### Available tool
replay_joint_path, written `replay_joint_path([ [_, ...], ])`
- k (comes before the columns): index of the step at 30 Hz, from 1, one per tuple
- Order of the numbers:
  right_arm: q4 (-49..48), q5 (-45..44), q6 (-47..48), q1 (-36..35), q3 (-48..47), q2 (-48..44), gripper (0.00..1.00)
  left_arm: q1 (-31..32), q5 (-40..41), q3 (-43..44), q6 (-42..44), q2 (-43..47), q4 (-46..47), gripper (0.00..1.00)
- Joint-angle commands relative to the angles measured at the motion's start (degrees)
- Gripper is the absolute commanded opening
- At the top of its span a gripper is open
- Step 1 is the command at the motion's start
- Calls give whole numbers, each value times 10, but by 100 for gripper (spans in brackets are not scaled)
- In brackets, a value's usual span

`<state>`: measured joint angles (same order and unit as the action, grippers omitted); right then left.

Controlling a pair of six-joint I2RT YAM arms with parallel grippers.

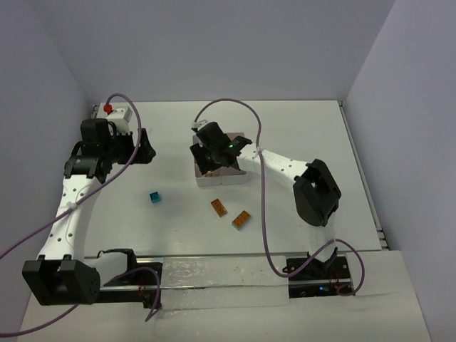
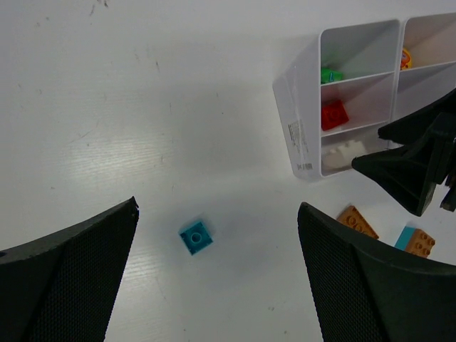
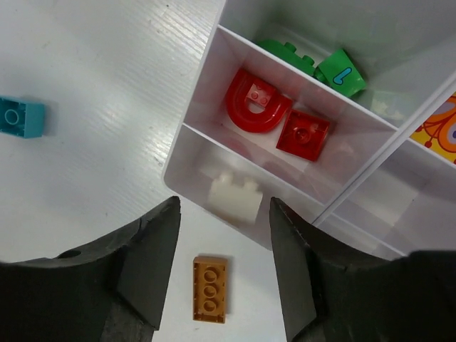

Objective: Sort the legos into containers by color

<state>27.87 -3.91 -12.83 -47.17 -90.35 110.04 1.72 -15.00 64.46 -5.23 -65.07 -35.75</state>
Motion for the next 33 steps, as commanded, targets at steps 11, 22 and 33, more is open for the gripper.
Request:
replay_joint_path([
  [11, 23, 20, 31, 1, -35, -110, 94, -15, -108, -45, 276, -25, -146, 97],
  [22, 10, 133, 66, 166, 118, -266, 100, -7, -86, -58, 525, -142, -217, 92],
  [33, 40, 140, 80, 233, 136, -308, 100, 30, -78, -78, 596, -223, -112, 81],
])
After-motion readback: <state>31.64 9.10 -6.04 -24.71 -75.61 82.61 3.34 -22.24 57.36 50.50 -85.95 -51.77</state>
